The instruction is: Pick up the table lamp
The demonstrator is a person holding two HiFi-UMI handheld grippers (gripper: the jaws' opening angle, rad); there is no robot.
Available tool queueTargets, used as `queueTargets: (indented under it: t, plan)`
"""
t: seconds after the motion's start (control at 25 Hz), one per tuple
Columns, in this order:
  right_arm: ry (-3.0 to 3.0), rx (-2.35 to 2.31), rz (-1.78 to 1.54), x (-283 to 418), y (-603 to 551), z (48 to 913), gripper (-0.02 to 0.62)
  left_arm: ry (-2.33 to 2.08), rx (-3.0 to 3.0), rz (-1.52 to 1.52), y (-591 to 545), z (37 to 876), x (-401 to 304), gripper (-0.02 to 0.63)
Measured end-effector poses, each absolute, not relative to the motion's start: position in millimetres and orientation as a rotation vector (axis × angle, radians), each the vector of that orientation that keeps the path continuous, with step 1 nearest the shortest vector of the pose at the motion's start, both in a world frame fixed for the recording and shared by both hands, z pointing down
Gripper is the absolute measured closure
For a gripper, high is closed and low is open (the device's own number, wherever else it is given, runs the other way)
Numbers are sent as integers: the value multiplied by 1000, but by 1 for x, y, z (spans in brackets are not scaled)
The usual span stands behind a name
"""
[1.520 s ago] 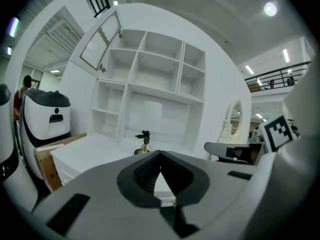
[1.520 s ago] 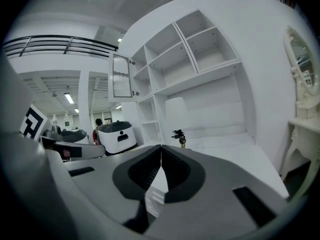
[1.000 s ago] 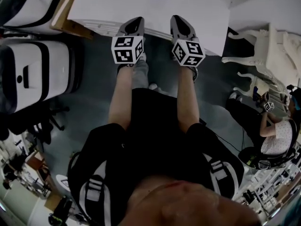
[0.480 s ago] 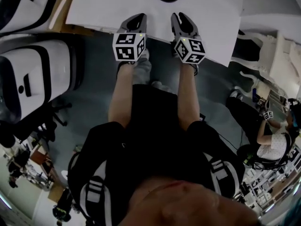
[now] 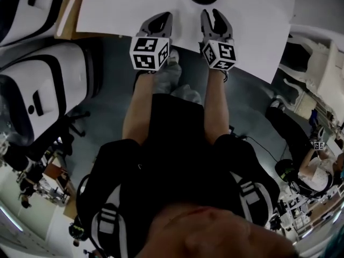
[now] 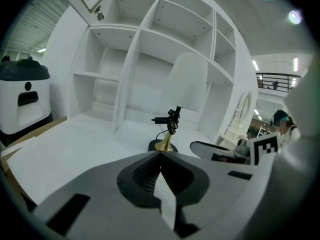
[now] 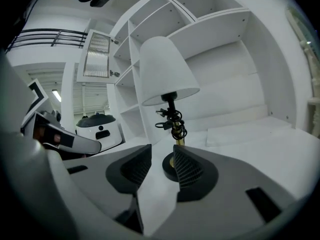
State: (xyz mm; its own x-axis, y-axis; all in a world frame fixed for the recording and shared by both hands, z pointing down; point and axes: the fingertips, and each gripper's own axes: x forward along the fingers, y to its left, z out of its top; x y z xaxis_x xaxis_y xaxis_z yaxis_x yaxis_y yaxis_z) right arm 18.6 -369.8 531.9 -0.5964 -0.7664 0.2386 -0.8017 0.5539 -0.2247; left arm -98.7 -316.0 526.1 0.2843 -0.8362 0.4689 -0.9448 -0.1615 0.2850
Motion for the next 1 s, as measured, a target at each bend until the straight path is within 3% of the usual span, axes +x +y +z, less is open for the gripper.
queueTargets:
  t: [0.4,0.68,1.0]
  plan:
    - [-2618,1360,393,4,-424,562,457,-1530,2065,324,-334,543,-110,595]
    - [-2553,1465,346,1,-454,577,401,-1523,2057,372,-336,551,-129,595]
    - [-2581,1509,266,-7,-472,574,402,-1511,2067,419,-341,558,-136,595]
